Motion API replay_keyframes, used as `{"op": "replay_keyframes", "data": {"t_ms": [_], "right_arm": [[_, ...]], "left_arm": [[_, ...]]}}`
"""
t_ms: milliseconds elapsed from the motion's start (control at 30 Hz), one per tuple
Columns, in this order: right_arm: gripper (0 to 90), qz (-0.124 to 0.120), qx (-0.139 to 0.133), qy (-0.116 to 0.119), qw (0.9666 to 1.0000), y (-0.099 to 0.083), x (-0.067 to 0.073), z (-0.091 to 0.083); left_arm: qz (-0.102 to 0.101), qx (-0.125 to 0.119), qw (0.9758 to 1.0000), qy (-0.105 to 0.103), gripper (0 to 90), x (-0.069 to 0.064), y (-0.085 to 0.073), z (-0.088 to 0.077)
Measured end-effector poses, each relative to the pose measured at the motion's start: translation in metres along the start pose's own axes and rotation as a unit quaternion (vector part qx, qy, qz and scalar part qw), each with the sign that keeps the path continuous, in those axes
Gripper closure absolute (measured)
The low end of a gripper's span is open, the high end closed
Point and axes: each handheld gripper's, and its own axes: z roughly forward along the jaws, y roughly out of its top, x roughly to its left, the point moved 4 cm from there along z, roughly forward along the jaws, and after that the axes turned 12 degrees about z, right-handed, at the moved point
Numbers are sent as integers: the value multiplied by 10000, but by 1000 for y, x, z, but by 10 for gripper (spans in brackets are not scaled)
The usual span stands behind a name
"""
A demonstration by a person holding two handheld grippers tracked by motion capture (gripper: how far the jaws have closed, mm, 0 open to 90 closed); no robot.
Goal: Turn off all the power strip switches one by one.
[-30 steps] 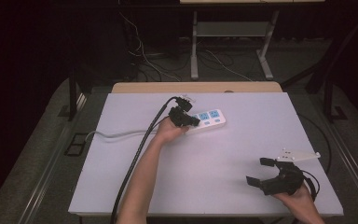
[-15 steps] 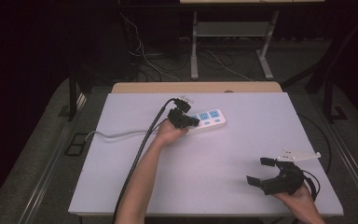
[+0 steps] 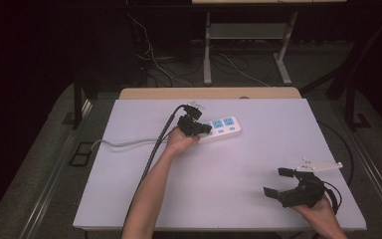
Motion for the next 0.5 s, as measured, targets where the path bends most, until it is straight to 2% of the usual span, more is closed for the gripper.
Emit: {"op": "replay_keyframes", "data": {"t_ms": [133,500], "right_arm": [[9,17,16,-9,10000,0,-1,0],[9,33,-9,-22,10000,0,-3,-1]], "left_arm": [[-13,-28,10000,-68,896,2,-1,-2],[-12,-116,9999,-28,895,5,8,-13]]}}
